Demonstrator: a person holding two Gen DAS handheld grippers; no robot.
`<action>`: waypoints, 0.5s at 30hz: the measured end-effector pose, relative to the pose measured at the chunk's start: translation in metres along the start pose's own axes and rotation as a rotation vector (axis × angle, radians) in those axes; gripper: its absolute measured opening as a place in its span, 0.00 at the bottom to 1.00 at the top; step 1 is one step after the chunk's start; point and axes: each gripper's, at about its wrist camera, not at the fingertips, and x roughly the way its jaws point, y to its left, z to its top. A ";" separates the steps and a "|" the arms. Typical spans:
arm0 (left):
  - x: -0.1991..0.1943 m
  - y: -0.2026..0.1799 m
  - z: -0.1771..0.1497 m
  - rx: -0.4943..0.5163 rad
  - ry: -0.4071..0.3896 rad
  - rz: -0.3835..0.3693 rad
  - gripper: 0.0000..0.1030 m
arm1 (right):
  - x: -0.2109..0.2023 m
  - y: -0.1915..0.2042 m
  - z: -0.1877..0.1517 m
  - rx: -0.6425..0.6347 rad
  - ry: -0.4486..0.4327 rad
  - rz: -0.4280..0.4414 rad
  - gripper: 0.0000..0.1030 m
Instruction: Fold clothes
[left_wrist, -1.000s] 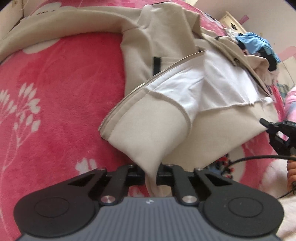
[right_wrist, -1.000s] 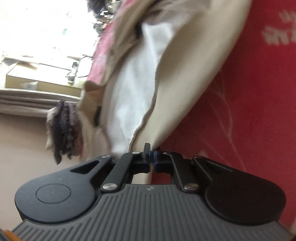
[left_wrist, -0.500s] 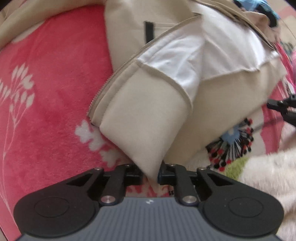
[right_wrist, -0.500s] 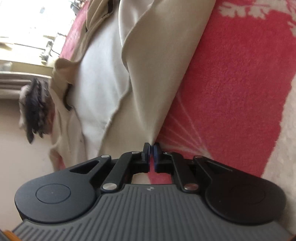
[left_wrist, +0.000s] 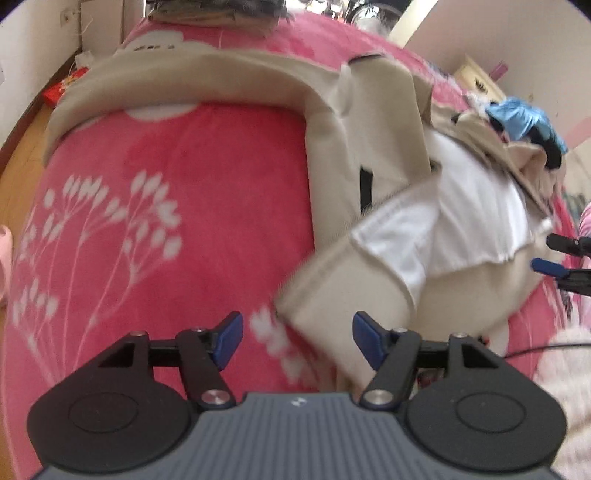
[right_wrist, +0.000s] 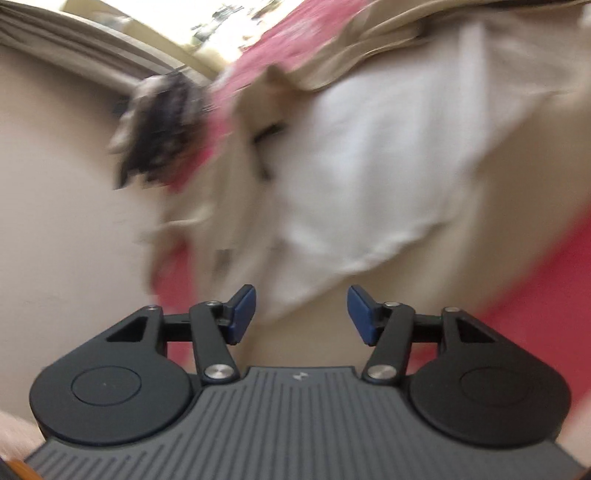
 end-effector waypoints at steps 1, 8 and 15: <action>0.007 0.004 0.006 0.002 -0.001 -0.012 0.65 | 0.012 0.006 0.007 0.006 0.023 0.038 0.57; 0.053 0.017 0.033 0.023 0.019 -0.139 0.69 | 0.079 0.028 0.018 0.101 0.174 0.164 0.59; 0.064 0.001 0.033 0.035 0.136 -0.382 0.59 | 0.083 0.013 0.003 0.170 0.182 0.150 0.60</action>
